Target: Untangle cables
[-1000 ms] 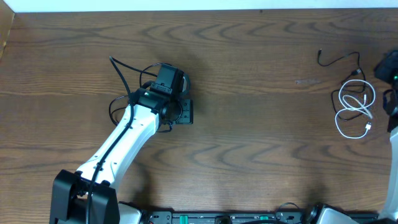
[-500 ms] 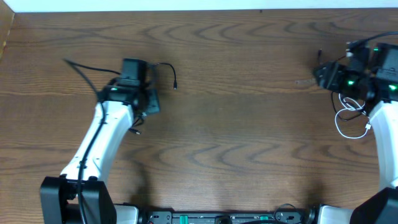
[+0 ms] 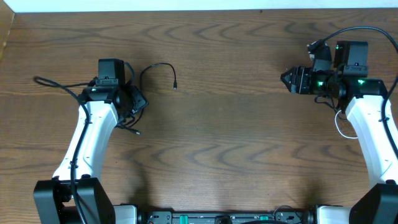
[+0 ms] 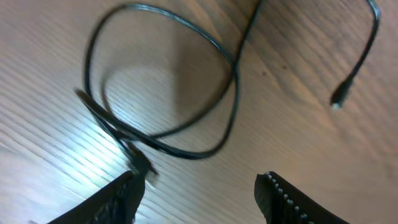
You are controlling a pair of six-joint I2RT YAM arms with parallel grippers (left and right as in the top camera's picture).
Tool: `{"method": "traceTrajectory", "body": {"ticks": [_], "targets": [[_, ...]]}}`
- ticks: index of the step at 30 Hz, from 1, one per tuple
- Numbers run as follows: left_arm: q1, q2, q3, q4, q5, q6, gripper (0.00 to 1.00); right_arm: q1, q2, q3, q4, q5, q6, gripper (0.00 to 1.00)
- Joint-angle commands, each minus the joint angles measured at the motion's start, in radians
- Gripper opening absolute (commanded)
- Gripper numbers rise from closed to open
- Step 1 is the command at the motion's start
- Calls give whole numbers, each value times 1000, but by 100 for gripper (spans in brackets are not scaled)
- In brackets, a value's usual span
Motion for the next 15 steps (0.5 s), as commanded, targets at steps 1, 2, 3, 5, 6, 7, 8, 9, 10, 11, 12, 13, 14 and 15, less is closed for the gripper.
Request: {"method": "traceTrajectory", "body": {"ticks": [1,2,3,5,6,7,8,9,10,11,12,13,14,15], "targets": [[0,-13,-23,16,33,-163,62,14,6,1,-2,-8,-14,62],[0,-8,-27,25,16,-182,62,15,6,1,-4,-9,-14,62],[0,-4,-31,32,1,-190,61,15,6,1,-5,-8,-14,62],[1,8,-34,47,-22,-192,61,15,6,1,-8,-9,-13,62],[1,18,-34,67,-30,-191,61,15,6,1,-10,-9,-13,61],[1,36,-34,110,-40,-191,62,15,6,1,-10,-9,-13,61],[0,46,-34,128,-54,-191,62,15,6,1,-11,-9,-13,61],[0,56,-34,142,-68,-191,62,15,6,1,-11,-9,-13,61],[1,71,-34,160,-78,-191,61,15,6,1,-16,-9,-13,61],[1,82,-34,173,-77,-191,62,15,6,1,-19,-9,-13,61],[1,91,-34,180,-77,-191,61,15,6,1,-23,-9,-14,61],[1,101,-34,182,-77,-191,61,15,6,1,-29,-8,-14,61],[1,108,-34,182,-77,-191,61,15,6,1,-30,-8,-14,61],[0,118,-34,181,-77,-191,61,15,6,1,-31,-8,-14,61]]}}
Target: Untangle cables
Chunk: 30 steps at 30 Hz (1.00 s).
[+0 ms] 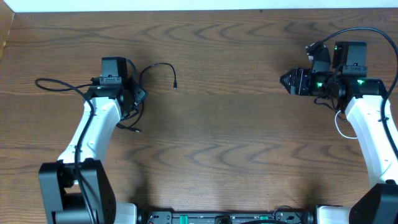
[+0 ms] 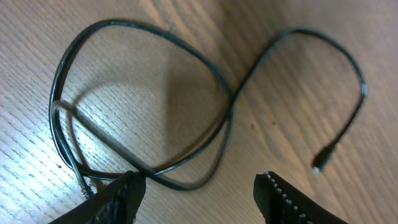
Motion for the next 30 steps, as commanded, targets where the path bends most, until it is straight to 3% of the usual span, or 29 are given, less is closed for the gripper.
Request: {"method": "traceTrajectory", "body": {"ticks": [1,5,10,17,20,28,30], "targets": [[0,37,-9,0,-30,-10,61,10,5,1,-4,-10,-13,61],[1,55,-9,5,-30,-10,60,10,5,1,-6,-10,-13,61],[1,55,-9,66,-30,-9,47,10,5,1,-12,-10,-13,61],[0,55,-9,97,-30,-9,44,10,5,1,-26,-9,-13,61],[0,55,-9,90,-30,-9,34,10,5,1,-26,-9,-13,61],[0,55,-9,82,-29,-9,24,10,5,1,-26,-9,-13,61],[-3,55,-9,79,-29,-8,15,10,5,1,-27,-9,-13,61]]}}
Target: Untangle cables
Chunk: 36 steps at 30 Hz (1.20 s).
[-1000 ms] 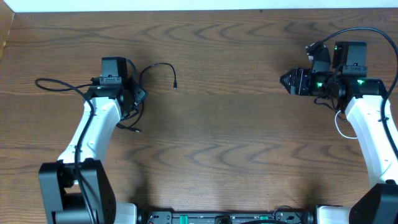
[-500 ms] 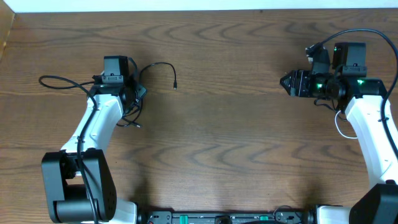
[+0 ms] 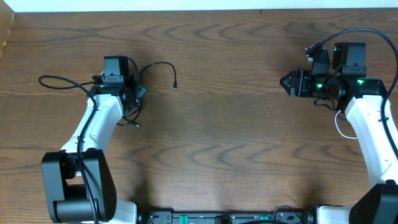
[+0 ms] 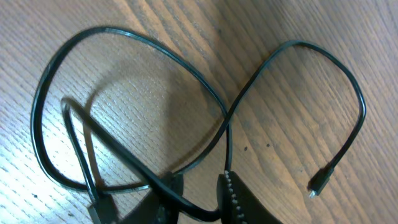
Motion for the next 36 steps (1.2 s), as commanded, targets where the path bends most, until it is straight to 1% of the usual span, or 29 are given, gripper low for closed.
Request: {"method": "traceTrajectory", "body": {"ticks": [1,3,5,7,8,9,12,15,18,21,25,30,33,35,36], "targets": [[-5,6,-8,-8,-12,1,9,10,5,1,-2,-9,-13,61],[-19,6,-8,-7,-7,13,8,10,5,1,-2,-9,-13,61],[-46,6,-8,8,45,77,7,10,5,1,-2,-9,-13,61],[-89,6,-8,37,155,203,7,10,5,1,-2,-9,-13,62],[-124,6,-8,57,246,306,7,10,5,1,-2,-9,-13,62],[-173,6,-8,70,370,440,8,10,5,1,-2,-9,-13,62],[-279,7,-8,66,516,634,7,10,5,1,-3,-9,-13,63],[-396,7,-8,60,560,760,8,10,5,1,-8,-9,-13,63],[-481,6,-8,60,588,834,7,9,5,1,-20,15,-13,63],[-558,6,-8,61,601,922,8,9,5,1,-39,82,-13,63],[-572,-5,-6,71,597,928,8,10,5,0,-69,103,-13,63],[-524,-77,-6,108,599,847,8,10,7,0,-115,67,-13,64],[-491,-154,-6,151,651,786,7,23,8,-10,-129,-5,-14,64],[-465,-244,-6,215,724,691,8,65,10,-23,-128,-85,-63,66],[-463,-286,-6,244,742,628,8,89,10,-23,-124,-89,-66,69]]}}
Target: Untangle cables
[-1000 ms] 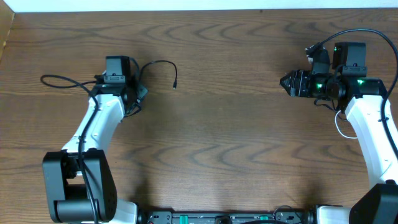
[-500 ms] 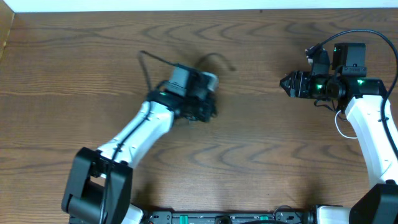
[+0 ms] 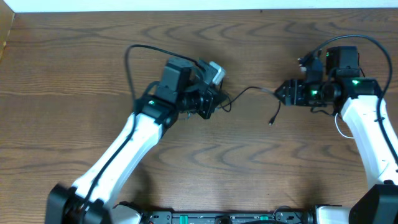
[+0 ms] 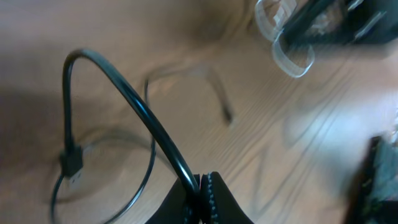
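A black cable [image 3: 249, 90] spans the table's middle between both grippers. My left gripper [image 3: 214, 101] is shut on it. In the left wrist view the cable [image 4: 124, 93] arcs up from the pinched jaws [image 4: 202, 186], and its USB plug [image 4: 71, 165] hangs at the left. My right gripper [image 3: 283, 93] meets the cable's other stretch at its tips and appears shut on it. From there the small connector end [image 3: 272, 121] hangs down. The right gripper [image 4: 323, 25] shows blurred at the top right of the left wrist view.
A white cable loop [image 3: 339, 127] lies beside the right arm near the table's right edge. The left arm's own black lead [image 3: 130, 59] loops up behind it. The pale back edge [image 3: 186, 5] of the wooden table [image 3: 199, 162] runs along the top.
My left gripper was at the far left, closing on the looped cable on the table. It is now at the table's middle with the cable in it. The right gripper has shifted left and down onto the cable.
The cable lay in loops at the far left with my left gripper open over it, and the right gripper waited at the right. The left jaws then stood nearly shut round a strand. Now the cable is stretched between both grippers at the middle.
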You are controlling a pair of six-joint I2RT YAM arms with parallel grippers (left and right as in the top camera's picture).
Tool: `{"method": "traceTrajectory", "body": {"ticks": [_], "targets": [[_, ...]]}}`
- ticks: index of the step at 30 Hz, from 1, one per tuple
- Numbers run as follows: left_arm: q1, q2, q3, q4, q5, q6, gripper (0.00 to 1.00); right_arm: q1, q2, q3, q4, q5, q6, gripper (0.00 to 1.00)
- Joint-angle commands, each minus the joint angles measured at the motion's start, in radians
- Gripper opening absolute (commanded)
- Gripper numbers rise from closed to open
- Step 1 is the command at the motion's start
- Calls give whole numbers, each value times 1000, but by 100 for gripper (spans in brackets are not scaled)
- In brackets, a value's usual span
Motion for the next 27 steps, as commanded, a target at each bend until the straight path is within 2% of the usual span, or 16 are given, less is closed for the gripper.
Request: {"method": "traceTrajectory", "body": {"ticks": [1,7,14,22,27], "targets": [[12,-109,1,53,106,-163,8,62,10,-16,7,-84,-47,70],[10,-179,1,134,251,-243,8,175,10,-16,73,-87,-67,74],[10,-185,1,182,285,-284,8,257,10,-16,89,-108,-280,80],[10,-186,1,317,345,-310,8,296,10,-16,42,-253,-516,80],[10,-186,1,339,345,-311,8,303,10,-16,-22,-346,-657,80]]}}
